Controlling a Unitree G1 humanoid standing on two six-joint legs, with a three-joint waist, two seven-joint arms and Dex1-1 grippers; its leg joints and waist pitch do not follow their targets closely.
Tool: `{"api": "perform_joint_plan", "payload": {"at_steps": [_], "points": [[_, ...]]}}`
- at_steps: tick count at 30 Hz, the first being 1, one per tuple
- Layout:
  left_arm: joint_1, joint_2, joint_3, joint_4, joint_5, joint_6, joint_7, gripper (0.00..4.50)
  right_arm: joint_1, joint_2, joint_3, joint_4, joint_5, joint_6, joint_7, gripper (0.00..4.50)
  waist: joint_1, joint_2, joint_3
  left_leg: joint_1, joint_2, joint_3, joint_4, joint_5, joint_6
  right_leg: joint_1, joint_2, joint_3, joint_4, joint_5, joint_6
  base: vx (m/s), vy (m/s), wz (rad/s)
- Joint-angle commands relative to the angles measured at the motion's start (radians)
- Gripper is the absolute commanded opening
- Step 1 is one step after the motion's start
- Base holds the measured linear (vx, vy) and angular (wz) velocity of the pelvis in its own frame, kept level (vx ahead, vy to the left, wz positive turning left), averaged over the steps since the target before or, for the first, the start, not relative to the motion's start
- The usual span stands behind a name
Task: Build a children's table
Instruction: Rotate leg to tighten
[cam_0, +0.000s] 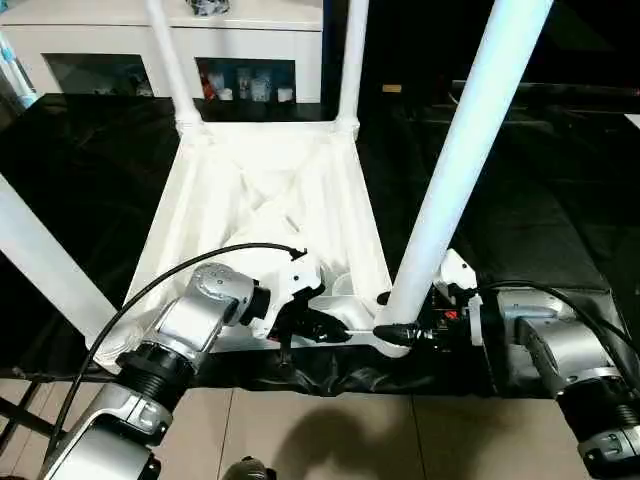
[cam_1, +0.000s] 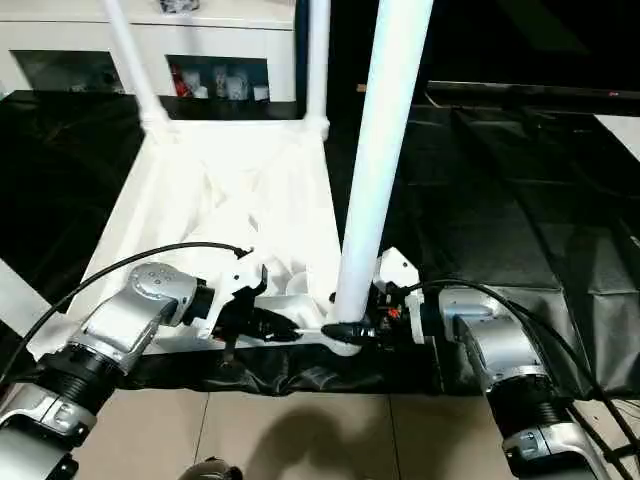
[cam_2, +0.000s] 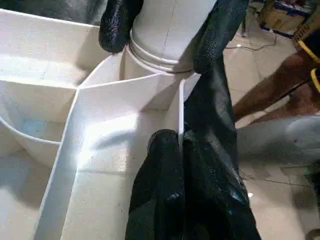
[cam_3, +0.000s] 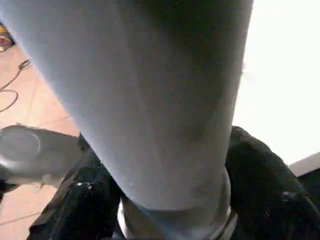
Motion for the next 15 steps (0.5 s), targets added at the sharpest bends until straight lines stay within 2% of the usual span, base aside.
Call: {"api": "perform_joint_plan", "payload": {"at_steps": [1,7,9,11,12,13,15], "points": [[-0.011,-0.006,-0.001,-0.049,-0.048,-0.005,-0.032,0.0,0.01,-0.011,0.03,-0.01,-0.013,0.01,0.033,2.59,-0.006,-0.017,-0.068,0.014,0.031,-0.015,-0.065,-0.206,0.053,0.045,-0.069,0.044,-0.078,-0.276,-0.194,0.0,0.0,0.0],[-0.011,-0.02,-0.001,-0.032,-0.022,-0.006,0.009,0.0,0.017,0.016,0.028,-0.015,0.005,0.015,0.014,2.53,-0.006,-0.016,-0.069,0.014,0.031,-0.014,-0.064,-0.204,0.052,0.045,-0.068,0.044,-0.078,-0.27,-0.193,0.0,0.0,0.0],[-0.027,-0.056,0.018,-0.002,-0.001,0.0,0.105,0.0,0.012,0.057,-0.001,0.01,0.004,0.004,-0.066,2.53,-0.008,-0.016,-0.067,0.014,0.03,-0.014,-0.065,-0.21,0.05,0.043,-0.067,0.044,-0.08,-0.275,-0.192,0.0,0.0,0.0],[-0.034,-0.072,0.026,0.009,0.004,0.008,0.142,0.0,0.007,0.076,-0.014,0.027,0.001,-0.012,-0.105,2.53,-0.009,-0.016,-0.066,0.016,0.029,-0.015,-0.066,-0.221,0.043,0.043,-0.069,0.043,-0.083,-0.301,-0.189,0.0,0.0,0.0],[-0.046,-0.102,0.04,0.026,0.011,0.018,0.208,0.0,-0.009,0.112,-0.041,0.066,-0.012,-0.032,-0.2,2.53,-0.014,-0.018,-0.066,0.013,0.027,-0.017,-0.067,-0.23,0.032,0.046,-0.071,0.042,-0.086,-0.339,-0.174,0.0,0.0,0.0],[-0.055,-0.125,0.052,0.038,0.014,0.029,0.256,0.0,-0.025,0.139,-0.061,0.099,-0.021,-0.034,-0.279,2.53,-0.016,-0.016,-0.065,0.016,0.027,-0.018,-0.068,-0.237,0.024,0.042,-0.072,0.042,-0.089,-0.355,-0.169,0.0,0.0,0.0],[-0.069,-0.168,0.068,0.053,0.02,0.047,0.334,0.0,-0.053,0.187,-0.1,0.152,-0.023,-0.035,-0.407,2.52,-0.033,-0.018,-0.065,0.013,0.024,-0.021,-0.072,-0.251,0.006,0.046,-0.07,0.038,-0.089,-0.377,-0.165,0.0,0.0,0.0]]}}
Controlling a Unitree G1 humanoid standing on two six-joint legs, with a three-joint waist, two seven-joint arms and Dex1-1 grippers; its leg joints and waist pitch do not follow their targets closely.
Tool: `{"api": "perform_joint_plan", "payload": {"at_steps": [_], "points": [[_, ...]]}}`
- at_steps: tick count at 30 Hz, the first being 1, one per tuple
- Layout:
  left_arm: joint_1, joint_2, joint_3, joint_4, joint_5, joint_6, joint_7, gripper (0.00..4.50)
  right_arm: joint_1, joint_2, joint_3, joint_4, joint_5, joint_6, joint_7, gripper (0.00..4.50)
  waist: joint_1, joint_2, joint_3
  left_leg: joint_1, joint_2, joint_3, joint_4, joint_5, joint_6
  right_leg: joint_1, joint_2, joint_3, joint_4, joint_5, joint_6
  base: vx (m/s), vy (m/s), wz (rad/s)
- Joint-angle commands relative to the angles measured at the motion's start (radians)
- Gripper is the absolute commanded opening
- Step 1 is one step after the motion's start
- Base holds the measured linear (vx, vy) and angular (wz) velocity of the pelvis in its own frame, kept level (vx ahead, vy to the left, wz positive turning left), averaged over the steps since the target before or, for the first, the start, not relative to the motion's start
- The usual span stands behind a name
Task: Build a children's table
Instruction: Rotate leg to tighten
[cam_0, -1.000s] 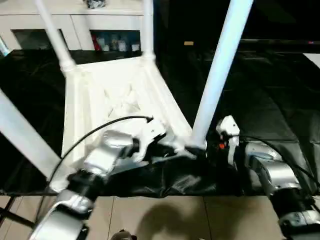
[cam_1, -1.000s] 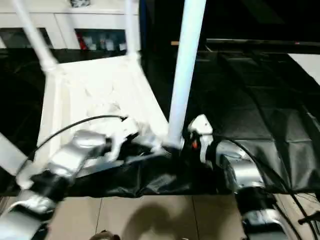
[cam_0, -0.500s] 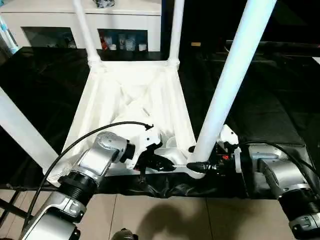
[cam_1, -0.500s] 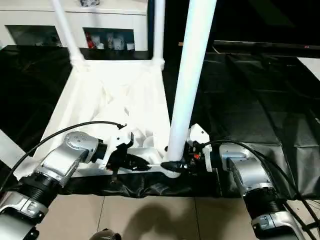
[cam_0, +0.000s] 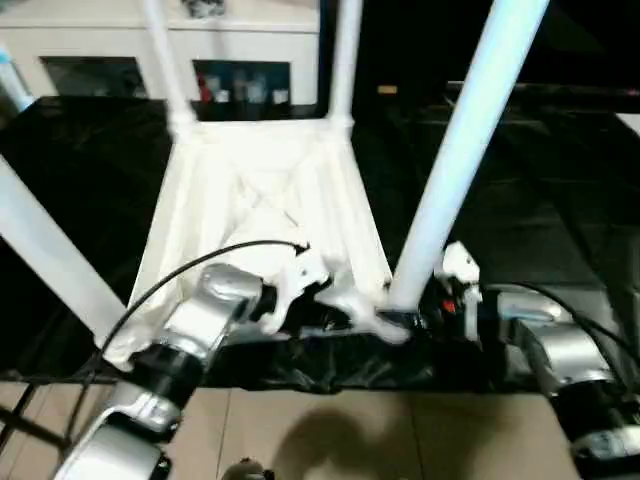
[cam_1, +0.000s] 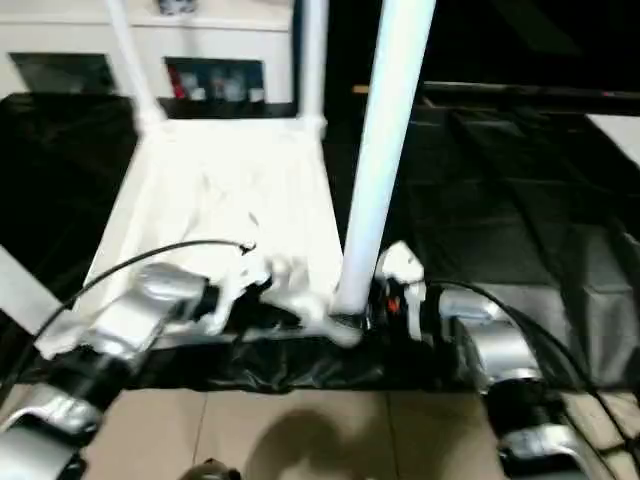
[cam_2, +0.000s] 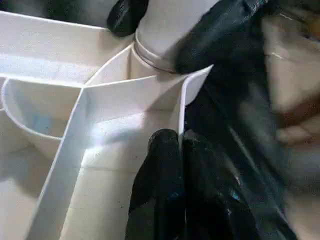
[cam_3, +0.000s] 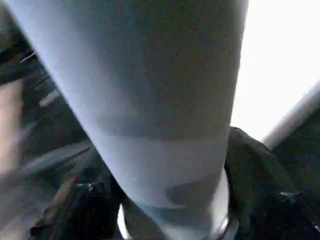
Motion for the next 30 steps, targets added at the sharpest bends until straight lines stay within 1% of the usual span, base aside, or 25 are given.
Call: {"api": "perform_joint_plan", "payload": {"at_steps": [1,2,3,4,6,7,8,9,11,12,14,15,16,18,20,21,22,23,24,25,26,27,29,30], "points": [[-0.039,-0.077,0.02,-0.009,-0.025,0.015,0.097,0.0,-0.028,0.055,0.01,0.036,-0.006,-0.004,-0.113,2.52,-0.006,-0.017,-0.066,0.006,0.021,-0.022,-0.073,-0.245,0.006,0.048,-0.071,0.038,-0.09,-0.379,-0.161,0.0,0.0,0.0],[-0.044,-0.096,0.028,-0.004,-0.024,0.025,0.129,0.0,-0.036,0.072,0.001,0.047,-0.006,-0.007,-0.15,2.52,-0.009,-0.015,-0.066,0.005,0.021,-0.023,-0.073,-0.244,0.009,0.049,-0.071,0.037,-0.091,-0.374,-0.161,0.0,0.0,0.0],[-0.05,-0.114,0.034,0.001,-0.021,0.031,0.162,0.0,-0.041,0.087,-0.003,0.053,-0.009,-0.012,-0.179,2.52,-0.013,-0.017,-0.068,0.008,0.022,-0.019,-0.07,-0.236,0.017,0.046,-0.068,0.039,-0.091,-0.342,-0.166,0.0,0.0,0.0],[-0.055,-0.13,0.039,0.007,-0.014,0.037,0.201,0.0,-0.046,0.105,-0.008,0.059,-0.015,-0.014,-0.211,2.52,-0.018,-0.014,-0.068,0.005,0.021,-0.018,-0.068,-0.225,0.027,0.047,-0.066,0.041,-0.089,-0.307,-0.177,0.0,0.0,0.0],[-0.059,-0.141,0.042,0.011,-0.007,0.04,0.227,0.0,-0.049,0.121,-0.013,0.064,-0.021,-0.019,-0.234,2.51,-0.017,-0.017,-0.071,0.004,0.018,-0.016,-0.065,-0.199,0.041,0.05,-0.067,0.04,-0.086,-0.276,-0.183,0.0,0.0,0.0],[-0.062,-0.158,0.048,0.015,0.002,0.043,0.264,0.0,-0.055,0.141,-0.021,0.074,-0.029,-0.028,-0.266,2.51,-0.017,-0.015,-0.073,0.003,0.018,-0.015,-0.064,-0.18,0.05,0.051,-0.066,0.04,-0.083,-0.25,-0.189,0.0,0.0,0.0],[-0.064,-0.177,0.057,0.018,0.009,0.047,0.305,0.0,-0.063,0.17,-0.035,0.085,-0.037,-0.042,-0.325,2.51,-0.017,-0.01,-0.072,0.003,0.019,-0.016,-0.064,-0.174,0.051,0.05,-0.066,0.04,-0.082,-0.238,-0.194,0.0,0.0,0.0],[-0.065,-0.194,0.065,0.019,0.013,0.051,0.343,0.0,-0.071,0.198,-0.049,0.094,-0.032,-0.05,-0.365,2.51,-0.019,-0.011,-0.074,0.002,0.02,-0.016,-0.064,-0.16,0.051,0.05,-0.064,0.04,-0.08,-0.21,-0.199,0.0,0.0,0.0],[-0.063,-0.196,0.065,0.016,0.012,0.052,0.346,0.0,-0.071,0.204,-0.052,0.093,-0.028,-0.054,-0.371,2.51,-0.02,-0.011,-0.077,0.001,0.019,-0.016,-0.063,-0.146,0.058,0.053,-0.063,0.038,-0.074,-0.172,-0.214,0.0,0.0,0.0],[-0.056,-0.201,0.064,0.007,0.009,0.054,0.353,0.0,-0.071,0.217,-0.056,0.09,-0.02,-0.062,-0.38,2.51,-0.02,-0.009,-0.075,0.002,0.021,-0.014,-0.062,-0.152,0.065,0.05,-0.062,0.039,-0.074,-0.158,-0.222,0.0,0.0,0.0],[-0.048,-0.195,0.057,-0.006,0.007,0.049,0.339,0.0,-0.069,0.221,-0.061,0.086,-0.012,-0.07,-0.378,2.51,-0.018,-0.009,-0.075,0.003,0.02,-0.014,-0.063,-0.157,0.071,0.051,-0.062,0.039,-0.075,-0.156,-0.226,0.0,0.0,0.0],[-0.041,-0.187,0.052,-0.015,0.002,0.041,0.32,0.0,-0.067,0.218,-0.073,0.081,0.006,-0.064,-0.36,2.51,-0.018,-0.008,-0.074,0.002,0.021,-0.014,-0.063,-0.164,0.071,0.052,-0.062,0.039,-0.076,-0.161,-0.226,0.0,0.0,0.0],[-0.036,-0.177,0.045,-0.023,-0.002,0.023,0.294,0.0,-0.064,0.213,-0.083,0.071,0.024,-0.054,-0.336,2.86,-0.018,-0.007,-0.074,0.003,0.021,-0.015,-0.064,-0.169,0.07,0.052,-0.063,0.039,-0.076,-0.166,-0.225,0.0,0.0,0.0],[-0.03,-0.168,0.042,-0.031,-0.005,0.022,0.273,0.0,-0.06,0.204,-0.091,0.059,0.036,-0.038,-0.314,3.21,-0.019,-0.007,-0.072,0.004,0.021,-0.015,-0.065,-0.182,0.069,0.052,-0.063,0.039,-0.078,-0.179,-0.225,0.0,0.0,0.0],[-0.019,-0.145,0.033,-0.046,-0.018,0.015,0.217,0.0,-0.043,0.168,-0.077,0.018,0.038,-0.004,-0.245,3.28,-0.018,-0.007,-0.071,0.004,0.022,-0.015,-0.065,-0.191,0.071,0.054,-0.063,0.04,-0.078,-0.183,-0.223,0.0,0.0,0.0],[-0.016,-0.138,0.031,-0.05,-0.023,0.016,0.202,0.0,-0.036,0.155,-0.066,0.004,0.04,0.01,-0.215,3.56,-0.017,-0.008,-0.072,0.003,0.022,-0.015,-0.064,-0.185,0.076,0.054,-0.062,0.04,-0.077,-0.174,-0.222,0.0,0.0,0.0],[-0.014,-0.134,0.03,-0.053,-0.024,0.017,0.196,0.0,-0.034,0.149,-0.063,-0.002,0.042,0.016,-0.203,3.56,-0.014,-0.007,-0.072,0.004,0.024,-0.015,-0.065,-0.18,0.076,0.053,-0.063,0.041,-0.076,-0.171,-0.224,0.0,0.0,0.0],[-0.014,-0.134,0.03,-0.053,-0.024,0.017,0.196,0.0,-0.034,0.149,-0.063,-0.002,0.042,0.016,-0.203,3.64,-0.016,-0.007,-0.071,0.004,0.023,-0.014,-0.065,-0.184,0.075,0.051,-0.063,0.041,-0.078,-0.177,-0.224,0.0,0.0,0.0],[-0.01,-0.122,0.025,-0.059,-0.029,0.012,0.171,0.0,-0.026,0.128,-0.048,-0.02,0.04,0.021,-0.164,3.76,-0.015,-0.007,-0.07,0.006,0.024,-0.015,-0.066,-0.197,0.068,0.051,-0.063,0.039,-0.081,-0.205,-0.22,0.0,0.0,0.0],[-0.006,-0.111,0.022,-0.065,-0.033,0.013,0.149,0.0,-0.019,0.109,-0.033,-0.035,0.038,0.024,-0.131,3.76,-0.014,-0.006,-0.068,0.006,0.024,-0.015,-0.067,-0.209,0.062,0.05,-0.065,0.04,-0.082,-0.227,-0.217,0.0,0.0,0.0],[-0.006,-0.111,0.022,-0.065,-0.033,0.013,0.149,0.0,-0.019,0.109,-0.033,-0.035,0.038,0.024,-0.131,3.88,-0.015,-0.007,-0.068,0.006,0.024,-0.014,-0.067,-0.213,0.06,0.05,-0.064,0.04,-0.083,-0.233,-0.214,0.0,0.0,0.0],[0.003,-0.091,0.015,-0.078,-0.042,0.008,0.105,0.0,-0.007,0.075,-0.008,-0.055,0.032,0.026,-0.076,3.88,-0.013,-0.008,-0.068,0.008,0.025,-0.016,-0.068,-0.216,0.055,0.05,-0.065,0.04,-0.085,-0.245,-0.209,0.0,0.0,0.0],[0.018,-0.055,0.005,-0.102,-0.058,0.015,0.031,0.0,0.016,0.019,0.025,-0.09,0.03,0.034,0.02,3.88,-0.009,-0.011,-0.068,0.006,0.024,-0.016,-0.067,-0.214,0.059,0.054,-0.066,0.041,-0.084,-0.251,-0.199,0.0,0.0,0.0],[0.025,-0.033,-0.002,-0.113,-0.064,0.02,-0.007,0.0,0.029,-0.011,0.041,-0.107,0.029,0.032,0.075,3.88,-0.009,-0.011,-0.069,0.005,0.025,-0.015,-0.066,-0.208,0.067,0.051,-0.065,0.042,-0.082,-0.244,-0.198,0.0,0.0,0.0]]}}
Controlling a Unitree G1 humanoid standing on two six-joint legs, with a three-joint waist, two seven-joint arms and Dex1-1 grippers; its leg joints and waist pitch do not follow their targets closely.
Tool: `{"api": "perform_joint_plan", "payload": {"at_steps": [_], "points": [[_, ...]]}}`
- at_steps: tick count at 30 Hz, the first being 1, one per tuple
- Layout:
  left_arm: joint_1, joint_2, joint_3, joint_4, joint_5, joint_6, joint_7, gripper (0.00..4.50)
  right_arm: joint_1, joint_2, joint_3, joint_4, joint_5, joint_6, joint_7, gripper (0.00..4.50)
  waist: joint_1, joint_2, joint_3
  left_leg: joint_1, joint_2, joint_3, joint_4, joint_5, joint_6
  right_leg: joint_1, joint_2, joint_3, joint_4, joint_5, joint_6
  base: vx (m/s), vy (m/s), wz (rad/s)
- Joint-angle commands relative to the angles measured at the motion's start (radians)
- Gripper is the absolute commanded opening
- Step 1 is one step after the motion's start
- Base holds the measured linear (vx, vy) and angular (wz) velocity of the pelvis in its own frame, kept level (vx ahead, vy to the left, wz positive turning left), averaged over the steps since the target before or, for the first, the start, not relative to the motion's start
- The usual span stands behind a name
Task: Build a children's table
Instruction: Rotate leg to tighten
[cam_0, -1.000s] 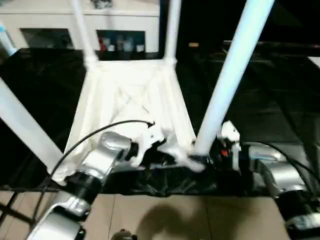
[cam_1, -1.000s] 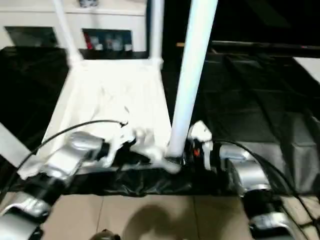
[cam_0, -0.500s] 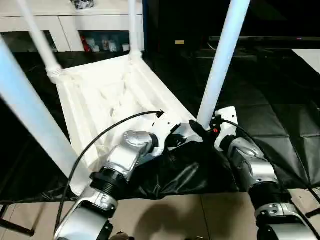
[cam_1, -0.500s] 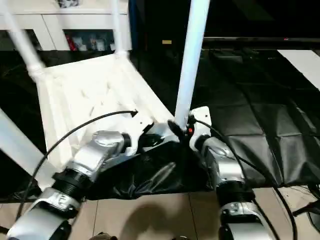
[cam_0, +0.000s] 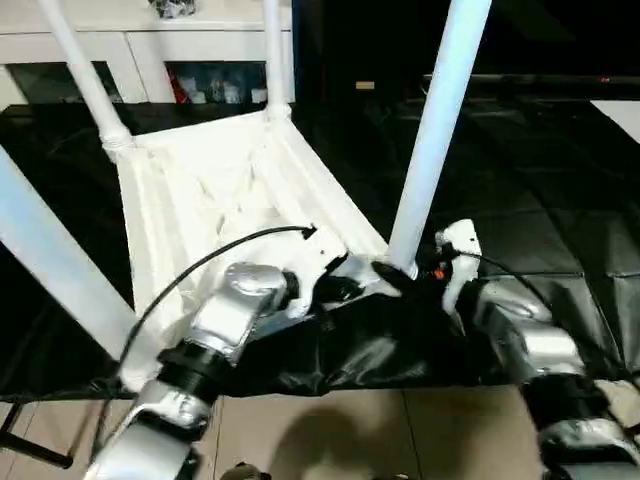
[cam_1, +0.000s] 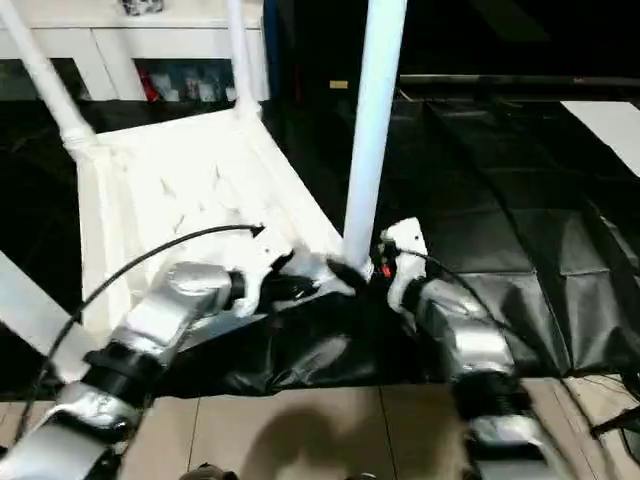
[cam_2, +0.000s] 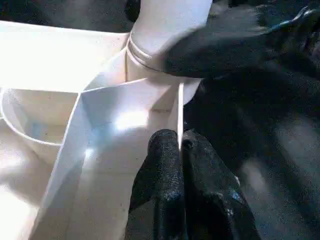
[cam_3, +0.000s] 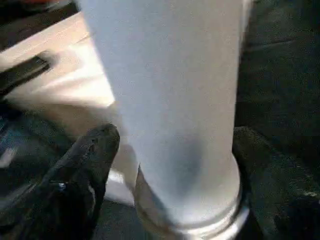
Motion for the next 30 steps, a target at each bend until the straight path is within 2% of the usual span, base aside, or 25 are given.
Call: {"api": "perform_joint_plan", "payload": {"at_steps": [1,3,6,7,8,9,12,19,21,26,29,30], "points": [[0.004,0.005,-0.022,-0.053,-0.063,-0.033,-0.106,0.0,0.017,-0.024,0.071,-0.063,0.004,0.011,0.145,3.88,0.007,-0.015,-0.068,0.009,0.026,-0.015,-0.06,-0.202,0.07,0.055,-0.064,0.042,-0.082,-0.241,-0.196,0.0,0.0,0.0],[0.016,0.045,-0.037,-0.072,-0.071,-0.024,-0.172,0.0,0.037,-0.071,0.092,-0.094,0.003,0.018,0.225,3.88,0.014,-0.013,-0.069,0.009,0.028,-0.014,-0.059,-0.198,0.074,0.055,-0.064,0.042,-0.078,-0.232,-0.201,0.0,0.0,0.0],[0.018,0.062,-0.039,-0.074,-0.076,-0.022,-0.199,0.0,0.039,-0.082,0.091,-0.094,0.003,0.012,0.246,3.88,0.02,-0.011,-0.066,0.014,0.029,-0.013,-0.061,-0.22,0.064,0.047,-0.065,0.043,-0.082,-0.265,-0.205,0.0,0.0,0.0],[0.018,0.07,-0.04,-0.075,-0.078,-0.021,-0.212,0.0,0.04,-0.089,0.095,-0.093,0.002,0.01,0.256,3.88,0.02,-0.011,-0.066,0.015,0.029,-0.013,-0.062,-0.226,0.06,0.046,-0.065,0.043,-0.082,-0.273,-0.204,0.0,0.0,0.0],[0.019,0.083,-0.043,-0.078,-0.08,-0.02,-0.231,0.0,0.042,-0.104,0.105,-0.096,0.002,0.011,0.279,3.88,0.021,-0.016,-0.065,0.015,0.029,-0.014,-0.062,-0.234,0.055,0.047,-0.065,0.043,-0.084,-0.288,-0.2,0.0,0.0,0.0],[0.02,0.091,-0.045,-0.083,-0.083,-0.019,-0.243,0.0,0.046,-0.117,0.114,-0.103,0.004,0.016,0.295,3.64,0.023,-0.014,-0.066,0.016,0.03,-0.015,-0.063,-0.232,0.053,0.048,-0.066,0.043,-0.083,-0.291,-0.197,0.0,0.0,0.0],[0.02,0.109,-0.048,-0.09,-0.09,-0.016,-0.269,0.0,0.049,-0.139,0.128,-0.118,0.01,0.033,0.329,3.5,0.026,-0.014,-0.067,0.015,0.03,-0.015,-0.063,-0.226,0.053,0.049,-0.066,0.044,-0.082,-0.285,-0.194,0.0,0.0,0.0],[0.008,0.126,-0.054,-0.08,-0.09,-0.019,-0.303,0.0,0.046,-0.152,0.145,-0.124,0.003,0.042,0.369,2.77,0.034,-0.014,-0.067,0.014,0.029,-0.014,-0.061,-0.212,0.053,0.048,-0.066,0.044,-0.081,-0.274,-0.195,0.0,0.0,0.0],[0.006,0.128,-0.056,-0.079,-0.09,-0.018,-0.306,0.0,0.048,-0.155,0.155,-0.128,0.003,0.043,0.374,2.72,0.037,-0.015,-0.068,0.015,0.03,-0.014,-0.061,-0.211,0.051,0.048,-0.066,0.044,-0.08,-0.274,-0.194,0.0,0.0,0.0],[0.005,0.123,-0.06,-0.072,-0.077,-0.001,-0.275,0.0,0.063,-0.14,0.166,-0.131,-0.004,0.029,0.369,2.4,0.039,-0.015,-0.068,0.014,0.03,-0.015,-0.061,-0.214,0.048,0.048,-0.067,0.044,-0.08,-0.278,-0.19,0.0,0.0,0.0],[-0.007,0.079,-0.034,-0.039,-0.055,0.001,-0.171,0.0,0.058,-0.092,0.133,-0.098,-0.009,0.015,0.272,2.37,0.038,-0.013,-0.066,0.015,0.029,-0.016,-0.063,-0.228,0.043,0.047,-0.067,0.043,-0.083,-0.293,-0.188,0.0,0.0,0.0],[-0.018,0.048,-0.017,-0.021,-0.048,0.005,-0.107,0.0,0.05,-0.061,0.111,-0.072,-0.016,0.004,0.197,2.36,0.035,-0.014,-0.062,0.015,0.026,-0.017,-0.065,-0.251,0.034,0.047,-0.068,0.042,-0.089,-0.339,-0.177,0.0,0.0,0.0]]}}
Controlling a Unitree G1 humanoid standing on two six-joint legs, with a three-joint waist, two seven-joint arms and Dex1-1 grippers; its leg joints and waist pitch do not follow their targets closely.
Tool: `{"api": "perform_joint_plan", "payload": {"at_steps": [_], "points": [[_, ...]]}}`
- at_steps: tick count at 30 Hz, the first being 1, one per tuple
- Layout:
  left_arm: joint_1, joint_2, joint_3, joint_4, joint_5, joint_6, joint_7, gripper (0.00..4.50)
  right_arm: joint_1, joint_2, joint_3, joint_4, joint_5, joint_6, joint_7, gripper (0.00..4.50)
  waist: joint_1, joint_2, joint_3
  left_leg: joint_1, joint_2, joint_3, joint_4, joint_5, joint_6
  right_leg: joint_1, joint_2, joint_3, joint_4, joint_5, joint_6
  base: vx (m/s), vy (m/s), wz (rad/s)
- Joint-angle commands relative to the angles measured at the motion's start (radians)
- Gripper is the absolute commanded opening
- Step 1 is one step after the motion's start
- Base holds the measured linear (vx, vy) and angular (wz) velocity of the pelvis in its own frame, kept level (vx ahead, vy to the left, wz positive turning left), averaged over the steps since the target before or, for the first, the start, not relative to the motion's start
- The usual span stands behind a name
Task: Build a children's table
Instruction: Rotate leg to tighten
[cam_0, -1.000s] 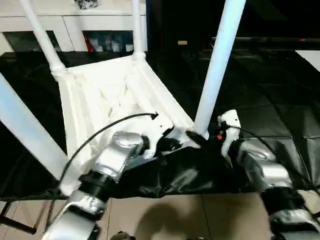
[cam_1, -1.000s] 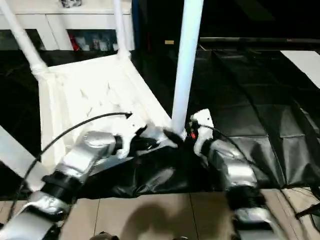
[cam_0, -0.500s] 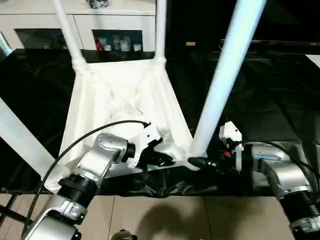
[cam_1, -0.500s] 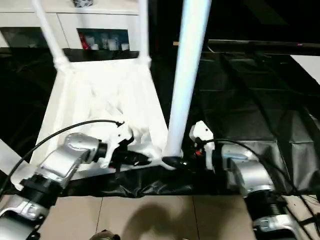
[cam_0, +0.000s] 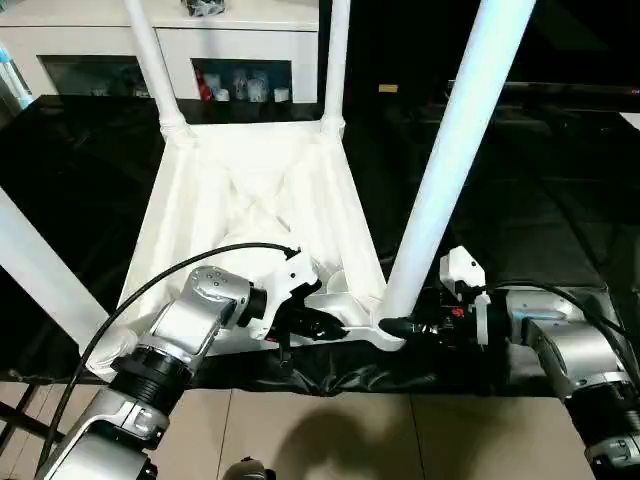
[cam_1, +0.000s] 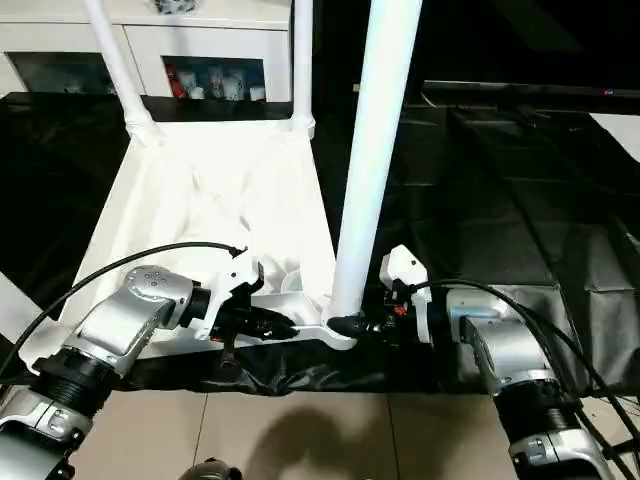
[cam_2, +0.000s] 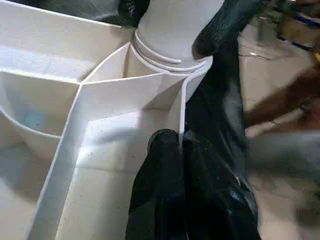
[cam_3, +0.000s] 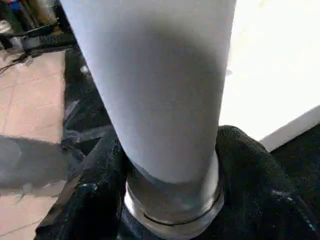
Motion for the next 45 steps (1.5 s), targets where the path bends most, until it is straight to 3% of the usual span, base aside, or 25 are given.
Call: {"api": "perform_joint_plan", "payload": {"at_steps": [1,3,6,10,14,18,21,22,23,27,28,33,38,45], "points": [[-0.045,-0.058,0.03,0.012,-0.002,0.008,0.107,0.0,0.002,0.056,0.019,0.026,-0.004,0.0,-0.064,2.36,-0.011,-0.011,-0.06,0.013,0.026,-0.016,-0.07,-0.265,0.029,0.04,-0.068,0.041,-0.093,-0.366,-0.17,0.0,0.0,0.0],[-0.065,-0.124,0.063,0.039,0.005,0.031,0.23,0.0,-0.017,0.114,-0.022,0.076,-0.018,0.006,-0.224,2.32,-0.018,-0.012,-0.06,0.016,0.024,-0.02,-0.071,-0.283,0.007,0.039,-0.069,0.039,-0.099,-0.429,-0.145,0.0,0.0,0.0],[-0.074,-0.186,0.076,0.053,0.017,0.035,0.333,0.0,-0.028,0.169,-0.052,0.091,-0.025,0.029,-0.356,2.15,-0.037,-0.014,-0.062,0.009,0.021,-0.024,-0.073,-0.282,0.011,0.045,-0.068,0.037,-0.101,-0.423,-0.133,0.0,0.0,0.0],[-0.08,-0.23,0.086,0.064,0.019,0.037,0.402,0.0,-0.04,0.219,-0.073,0.104,-0.038,0.046,-0.461,2.09,-0.05,-0.014,-0.066,0.003,0.017,-0.02,-0.068,-0.24,0.029,0.045,-0.063,0.038,-0.097,-0.363,-0.144,0.0,0.0,0.0],[-0.085,-0.279,0.093,0.069,0.035,0.035,0.476,0.0,-0.053,0.288,-0.094,0.122,-0.049,0.027,-0.554,2.08,-0.052,-0.012,-0.068,0.003,0.017,-0.018,-0.065,-0.213,0.042,0.046,-0.062,0.039,-0.092,-0.3,-0.164,0.0,0.0,0.0],[-0.078,-0.265,0.076,0.055,0.034,0.034,0.449,0.0,-0.044,0.29,-0.082,0.1,-0.05,0.005,-0.549,2.07,-0.054,-0.01,-0.068,0.005,0.019,-0.016,-0.065,-0.217,0.047,0.047,-0.061,0.039,-0.091,-0.275,-0.179,0.0,0.0,0.0],[-0.071,-0.246,0.066,0.045,0.025,0.024,0.416,0.0,-0.033,0.279,-0.079,0.08,-0.045,-0.002,-0.512,2.07,-0.053,-0.01,-0.066,0.005,0.019,-0.018,-0.068,-0.234,0.046,0.046,-0.063,0.039,-0.094,-0.301,-0.171,0.0,0.0,0.0],[-0.063,-0.233,0.062,0.033,0.019,0.019,0.39,0.0,-0.024,0.272,-0.093,0.057,-0.007,0.025,-0.465,2.63,-0.054,-0.011,-0.065,0.006,0.018,-0.017,-0.069,-0.241,0.048,0.047,-0.061,0.039,-0.095,-0.309,-0.167,0.0,0.0,0.0],[-0.059,-0.228,0.065,0.025,0.014,0.022,0.382,0.0,-0.018,0.265,-0.095,0.041,0.012,0.037,-0.433,2.77,-0.052,-0.011,-0.066,0.006,0.02,-0.018,-0.069,-0.241,0.049,0.048,-0.063,0.04,-0.094,-0.309,-0.167,0.0,0.0,0.0],[-0.048,-0.209,0.068,0.006,0.003,0.022,0.345,0.0,-0.002,0.231,-0.067,0.005,0.007,0.037,-0.368,2.83,-0.048,-0.012,-0.064,0.006,0.022,-0.018,-0.07,-0.241,0.052,0.046,-0.063,0.04,-0.093,-0.307,-0.171,0.0,0.0,0.0],[-0.048,-0.209,0.068,0.006,0.003,0.022,0.345,0.0,-0.002,0.231,-0.067,0.005,0.007,0.037,-0.368,3.03,-0.048,-0.011,-0.064,0.007,0.022,-0.017,-0.07,-0.244,0.049,0.044,-0.064,0.04,-0.095,-0.321,-0.17,0.0,0.0,0.0],[-0.026,-0.131,0.047,-0.03,-0.027,0.015,0.196,0.0,0.014,0.137,-0.019,-0.018,-0.024,-0.015,-0.239,3.03,-0.045,-0.012,-0.063,0.008,0.023,-0.018,-0.07,-0.255,0.048,0.044,-0.066,0.041,-0.096,-0.348,-0.159,0.0,0.0,0.0],[-0.013,-0.053,0.015,-0.057,-0.039,0.001,0.059,0.0,0.028,0.05,0.013,-0.046,-0.019,0.002,-0.092,3.03,-0.045,-0.013,-0.063,0.008,0.026,-0.017,-0.071,-0.244,0.054,0.043,-0.063,0.043,-0.09,-0.307,-0.176,0.0,0.0,0.0],[-0.01,0.022,-0.015,-0.07,-0.044,-0.013,-0.064,0.0,0.027,-0.028,0.052,-0.046,-0.013,0.01,0.036,2.83,-0.027,-0.013,-0.062,0.016,0.03,-0.015,-0.07,-0.253,0.049,0.038,-0.064,0.045,-0.089,-0.315,-0.189,0.0,0.0,0.0]]}}
